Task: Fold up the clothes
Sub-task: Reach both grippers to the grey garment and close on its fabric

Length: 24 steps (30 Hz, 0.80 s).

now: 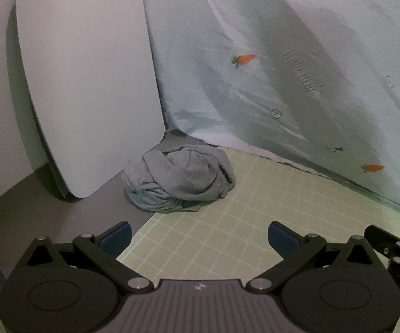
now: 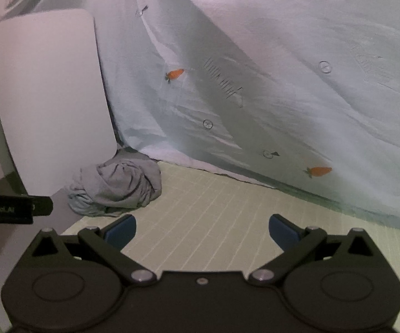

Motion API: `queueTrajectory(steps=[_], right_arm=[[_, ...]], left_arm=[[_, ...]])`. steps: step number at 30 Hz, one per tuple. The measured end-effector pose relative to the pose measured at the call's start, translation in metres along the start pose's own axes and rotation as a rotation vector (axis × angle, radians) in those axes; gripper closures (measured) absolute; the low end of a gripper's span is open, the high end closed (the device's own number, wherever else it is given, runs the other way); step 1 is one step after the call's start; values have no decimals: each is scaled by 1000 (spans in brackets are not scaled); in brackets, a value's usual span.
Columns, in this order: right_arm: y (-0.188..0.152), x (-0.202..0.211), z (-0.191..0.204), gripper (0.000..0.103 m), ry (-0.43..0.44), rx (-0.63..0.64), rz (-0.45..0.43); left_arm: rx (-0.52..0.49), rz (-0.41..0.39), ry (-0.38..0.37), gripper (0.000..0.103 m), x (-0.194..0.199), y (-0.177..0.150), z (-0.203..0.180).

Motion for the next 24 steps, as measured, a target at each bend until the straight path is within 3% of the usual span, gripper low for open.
queueTrajectory(steps=[8, 14, 16, 24], right_arm=[[25, -89, 18, 0, 12, 47, 57], [33, -190, 58, 1, 38, 75, 128], [34, -223, 71, 7, 60, 85, 144], [38, -359, 91, 49, 158, 126, 222]], left_arm=[[82, 106, 0, 0, -82, 18, 25], [164, 227, 23, 0, -164, 24, 61], [172, 245, 35, 0, -188, 26, 74], [218, 233, 121, 11, -277, 52, 123]])
Point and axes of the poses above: each gripper's, at about its wrist camera, not at the fingertips, and x roughly against the way its jaws point, z to its left, y to its top, the point moved 5 cm from there along -x, roughly the way its jaws point, and after that the axes turned 7 degrees about -x, right-handed, at the moved point
